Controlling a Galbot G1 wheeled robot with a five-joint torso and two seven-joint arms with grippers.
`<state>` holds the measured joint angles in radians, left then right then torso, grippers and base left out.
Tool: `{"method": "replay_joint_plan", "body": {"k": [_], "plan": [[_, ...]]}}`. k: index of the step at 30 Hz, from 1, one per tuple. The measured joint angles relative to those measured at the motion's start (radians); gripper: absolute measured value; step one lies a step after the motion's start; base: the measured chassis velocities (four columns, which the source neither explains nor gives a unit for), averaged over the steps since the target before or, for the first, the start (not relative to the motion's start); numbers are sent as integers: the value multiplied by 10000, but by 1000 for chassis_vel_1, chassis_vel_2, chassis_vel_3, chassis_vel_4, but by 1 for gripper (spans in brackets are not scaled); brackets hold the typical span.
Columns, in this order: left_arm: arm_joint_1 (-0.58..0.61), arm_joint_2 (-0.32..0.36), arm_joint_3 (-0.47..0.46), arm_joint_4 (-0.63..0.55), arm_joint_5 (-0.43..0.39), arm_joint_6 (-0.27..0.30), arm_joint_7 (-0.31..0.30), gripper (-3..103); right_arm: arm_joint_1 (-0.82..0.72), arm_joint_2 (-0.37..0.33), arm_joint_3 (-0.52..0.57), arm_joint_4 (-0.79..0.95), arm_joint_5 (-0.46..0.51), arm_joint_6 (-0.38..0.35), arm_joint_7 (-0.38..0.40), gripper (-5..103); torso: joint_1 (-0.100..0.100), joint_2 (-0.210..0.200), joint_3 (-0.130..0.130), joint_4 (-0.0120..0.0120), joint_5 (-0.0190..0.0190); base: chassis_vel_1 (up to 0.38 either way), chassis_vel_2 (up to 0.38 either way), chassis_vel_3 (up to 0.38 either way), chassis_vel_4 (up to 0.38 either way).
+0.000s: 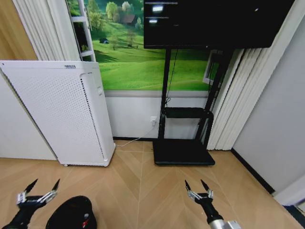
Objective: Pick up the trash bin and place the garbage on the floor into it.
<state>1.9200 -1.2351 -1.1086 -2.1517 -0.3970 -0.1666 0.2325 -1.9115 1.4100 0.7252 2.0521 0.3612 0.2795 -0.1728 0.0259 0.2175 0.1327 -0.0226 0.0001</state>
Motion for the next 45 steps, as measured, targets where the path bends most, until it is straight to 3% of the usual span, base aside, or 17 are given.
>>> {"method": "replay_joint_plan", "body": {"k": [2, 4, 6, 9, 26, 45], "plan": [[-262, 196, 937, -668, 253, 471, -621, 100, -445, 636, 572, 246, -825, 299, -1, 100, 0, 0, 0, -3, 1, 0, 0, 0, 0], [-342, 263, 1169, -802, 311, 596, -784, 100, -553, 812, 705, 298, -995, 437, -11, 100, 0, 0, 0, -4, -1, 0, 0, 0, 0], [-626, 467, 1959, -1168, 499, 1098, -1291, 100, -1115, 1365, 1030, 670, -1183, 854, -10, 100, 1, 1, 0, -7, -1, 0, 0, 0, 0], [-564, 322, 2324, -1273, 783, 1357, -1458, 100, -1369, 1352, 1174, 931, -1080, 1030, 60, 100, 0, 1, 0, 0, -2, 0, 0, 0, 0], [-513, 261, 2324, -1240, 803, 1414, -1477, 100, -1354, 1269, 1181, 961, -1019, 1027, 65, 100, 17, 73, 50, 0, 0, 0, 0, 0, 0], [-505, 261, 2299, -1211, 777, 1410, -1470, 100, -1338, 1255, 1163, 940, -999, 1011, 69, 100, 281, 858, 575, 0, -1, 0, 0, 0, 0]]}}
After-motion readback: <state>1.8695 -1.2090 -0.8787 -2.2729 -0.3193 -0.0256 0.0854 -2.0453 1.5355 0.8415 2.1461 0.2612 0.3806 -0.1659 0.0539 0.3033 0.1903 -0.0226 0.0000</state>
